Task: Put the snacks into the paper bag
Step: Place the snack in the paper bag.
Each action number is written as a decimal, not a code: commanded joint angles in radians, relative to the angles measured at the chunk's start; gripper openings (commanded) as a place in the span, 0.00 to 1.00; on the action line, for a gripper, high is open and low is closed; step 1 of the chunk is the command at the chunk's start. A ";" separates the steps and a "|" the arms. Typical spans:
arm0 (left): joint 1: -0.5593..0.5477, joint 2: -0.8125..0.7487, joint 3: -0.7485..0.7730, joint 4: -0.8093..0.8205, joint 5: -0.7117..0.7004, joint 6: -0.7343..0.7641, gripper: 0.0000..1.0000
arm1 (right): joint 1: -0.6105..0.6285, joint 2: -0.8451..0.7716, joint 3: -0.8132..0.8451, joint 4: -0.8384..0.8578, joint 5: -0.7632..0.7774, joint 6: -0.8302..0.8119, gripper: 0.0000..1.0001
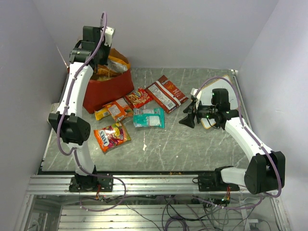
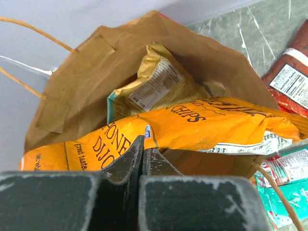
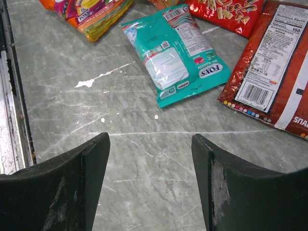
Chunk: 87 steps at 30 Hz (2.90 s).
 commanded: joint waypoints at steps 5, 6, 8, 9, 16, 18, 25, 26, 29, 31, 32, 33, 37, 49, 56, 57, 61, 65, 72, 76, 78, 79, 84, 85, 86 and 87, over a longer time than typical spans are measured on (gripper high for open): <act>0.070 0.024 -0.007 -0.061 0.125 -0.026 0.07 | -0.010 -0.012 -0.014 0.028 -0.015 0.012 0.69; 0.082 0.029 -0.009 -0.068 0.145 -0.031 0.07 | -0.010 -0.012 -0.013 0.027 -0.017 0.011 0.69; 0.110 0.041 -0.013 -0.083 0.188 -0.040 0.07 | -0.010 -0.007 -0.012 0.024 -0.020 0.010 0.69; 0.121 0.050 -0.012 -0.091 0.211 -0.044 0.07 | -0.010 -0.006 -0.012 0.023 -0.022 0.010 0.69; 0.196 0.103 0.024 -0.091 0.384 -0.139 0.07 | -0.010 0.006 -0.012 0.025 -0.030 0.012 0.69; 0.198 0.098 0.018 -0.067 0.407 -0.165 0.07 | -0.010 0.007 -0.013 0.023 -0.031 0.011 0.69; 0.198 0.035 -0.040 0.026 0.474 -0.218 0.07 | -0.010 0.011 -0.010 0.018 -0.032 0.006 0.69; 0.198 0.018 -0.052 0.040 0.484 -0.220 0.07 | -0.011 0.010 -0.011 0.018 -0.034 0.006 0.69; 0.198 -0.019 -0.070 0.064 0.489 -0.227 0.07 | -0.011 0.012 -0.012 0.020 -0.035 0.007 0.69; 0.198 -0.035 -0.072 0.066 0.491 -0.235 0.07 | -0.010 0.014 -0.012 0.019 -0.035 0.007 0.69; 0.198 -0.042 -0.073 0.070 0.495 -0.243 0.07 | -0.010 0.014 -0.013 0.020 -0.035 0.007 0.69; 0.198 -0.051 -0.075 0.074 0.501 -0.252 0.07 | -0.009 0.017 -0.012 0.020 -0.035 0.008 0.69; 0.198 -0.068 -0.092 0.087 0.537 -0.312 0.07 | -0.010 0.015 -0.013 0.018 -0.034 0.009 0.69; 0.198 -0.108 -0.252 0.144 0.590 -0.460 0.07 | -0.011 0.014 -0.019 0.021 -0.035 0.011 0.69; 0.198 -0.158 -0.351 0.196 0.618 -0.516 0.07 | -0.010 0.019 -0.020 0.023 -0.038 0.014 0.69; 0.198 -0.159 -0.358 0.197 0.609 -0.509 0.07 | -0.010 0.019 -0.022 0.024 -0.038 0.013 0.69; 0.198 -0.147 -0.356 0.187 0.527 -0.442 0.07 | -0.011 0.022 -0.022 0.024 -0.042 0.015 0.70; 0.198 -0.119 -0.339 0.189 0.442 -0.369 0.08 | -0.010 0.026 -0.021 0.024 -0.042 0.015 0.70; 0.198 -0.039 -0.279 0.150 0.375 -0.262 0.12 | -0.011 0.031 -0.022 0.026 -0.034 0.012 0.70; 0.198 -0.023 -0.280 0.162 0.343 -0.220 0.15 | -0.010 0.040 -0.019 0.023 -0.031 0.009 0.70; 0.198 -0.021 -0.283 0.167 0.332 -0.202 0.16 | -0.010 0.042 -0.018 0.023 -0.029 0.006 0.70; 0.198 -0.020 -0.284 0.168 0.328 -0.194 0.16 | -0.010 0.044 -0.019 0.023 -0.029 0.007 0.70; 0.198 -0.020 -0.282 0.156 0.324 -0.156 0.17 | -0.010 0.049 -0.018 0.022 -0.026 0.004 0.70; 0.198 -0.022 -0.283 0.155 0.323 -0.149 0.18 | -0.010 0.050 -0.018 0.021 -0.026 0.003 0.70; 0.198 -0.026 -0.287 0.154 0.323 -0.142 0.18 | -0.009 0.051 -0.019 0.022 -0.026 0.004 0.70; 0.198 -0.031 -0.291 0.156 0.324 -0.135 0.19 | -0.010 0.052 -0.019 0.022 -0.026 0.004 0.70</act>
